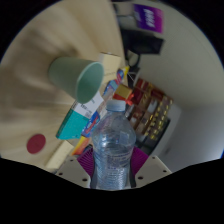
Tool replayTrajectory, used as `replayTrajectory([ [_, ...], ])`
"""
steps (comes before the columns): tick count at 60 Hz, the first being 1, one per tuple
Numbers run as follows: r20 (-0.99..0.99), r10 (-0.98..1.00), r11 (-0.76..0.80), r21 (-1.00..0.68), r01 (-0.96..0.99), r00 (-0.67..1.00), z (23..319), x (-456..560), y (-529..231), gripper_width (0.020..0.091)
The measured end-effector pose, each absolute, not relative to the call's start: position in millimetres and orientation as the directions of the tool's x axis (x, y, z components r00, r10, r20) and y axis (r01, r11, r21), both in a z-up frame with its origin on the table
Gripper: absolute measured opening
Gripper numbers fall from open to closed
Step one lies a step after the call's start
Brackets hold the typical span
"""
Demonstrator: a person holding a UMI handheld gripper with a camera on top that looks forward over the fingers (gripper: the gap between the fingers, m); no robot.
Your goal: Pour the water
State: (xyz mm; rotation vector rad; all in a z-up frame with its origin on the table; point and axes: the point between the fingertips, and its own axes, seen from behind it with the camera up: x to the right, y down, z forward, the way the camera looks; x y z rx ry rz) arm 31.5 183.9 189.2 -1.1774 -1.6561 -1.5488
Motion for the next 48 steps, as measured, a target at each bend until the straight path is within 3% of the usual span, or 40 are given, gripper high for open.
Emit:
replayTrajectory([
  [3, 0.794, 0.200, -0.030, 0.590, 0.807, -0.574, 206, 19, 173, 0.0447],
  [6, 0.731, 0.182, -0.001, 0.669, 0.744, -0.657, 203, 12, 194, 0.0445],
  [15, 0.593, 0.191, 0.064, 0.788, 0.613, -0.782, 206, -8, 201, 0.0448],
  [27, 0.631, 0.247, 0.086, 0.741, 0.666, -0.735, 200, -13, 190, 0.0448],
  [31, 0.828, 0.270, 0.016, 0.507, 0.862, -0.492, 215, -10, 193, 0.0443],
  [36, 0.983, 0.181, -0.148, -0.006, 0.989, 0.033, 259, 8, 180, 0.0450],
  [42, 0.802, 0.073, -0.174, -0.575, 0.799, 0.593, 309, 40, 188, 0.0449],
  [45, 0.648, -0.037, -0.116, -0.759, 0.641, 0.761, 318, 67, 164, 0.0451],
  [48, 0.552, -0.085, -0.100, -0.833, 0.544, 0.829, 331, 87, 166, 0.0452],
])
